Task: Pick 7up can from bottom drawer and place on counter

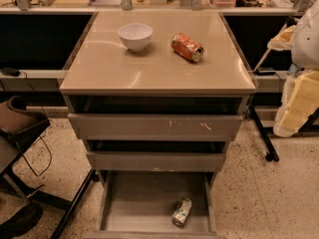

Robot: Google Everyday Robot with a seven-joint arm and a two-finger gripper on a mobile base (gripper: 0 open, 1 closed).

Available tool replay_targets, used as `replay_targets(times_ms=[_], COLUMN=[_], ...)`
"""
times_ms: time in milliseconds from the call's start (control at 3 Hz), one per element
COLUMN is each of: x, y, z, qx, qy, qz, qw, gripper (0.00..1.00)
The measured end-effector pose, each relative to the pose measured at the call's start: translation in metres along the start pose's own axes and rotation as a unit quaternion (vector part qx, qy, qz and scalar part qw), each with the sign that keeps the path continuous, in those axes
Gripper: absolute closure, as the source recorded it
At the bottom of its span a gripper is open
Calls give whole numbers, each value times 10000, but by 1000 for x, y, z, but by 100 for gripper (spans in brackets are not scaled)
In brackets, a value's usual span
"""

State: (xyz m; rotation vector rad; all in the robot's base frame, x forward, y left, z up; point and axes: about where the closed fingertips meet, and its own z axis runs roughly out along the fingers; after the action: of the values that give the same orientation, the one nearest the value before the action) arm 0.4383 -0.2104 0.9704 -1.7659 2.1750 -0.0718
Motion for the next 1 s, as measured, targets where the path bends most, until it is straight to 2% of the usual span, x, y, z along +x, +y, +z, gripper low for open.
replay_targets(times_ms=[333,667,1000], x=[-8,-21,-30], y=[21,62,122], z=[54,153,269], qx=[-349,-935,-1544], qy=[-575,-1516,-2297], qz=[-406,-689,-803], qw=[9969,9816,9576], gripper=[0,0,0])
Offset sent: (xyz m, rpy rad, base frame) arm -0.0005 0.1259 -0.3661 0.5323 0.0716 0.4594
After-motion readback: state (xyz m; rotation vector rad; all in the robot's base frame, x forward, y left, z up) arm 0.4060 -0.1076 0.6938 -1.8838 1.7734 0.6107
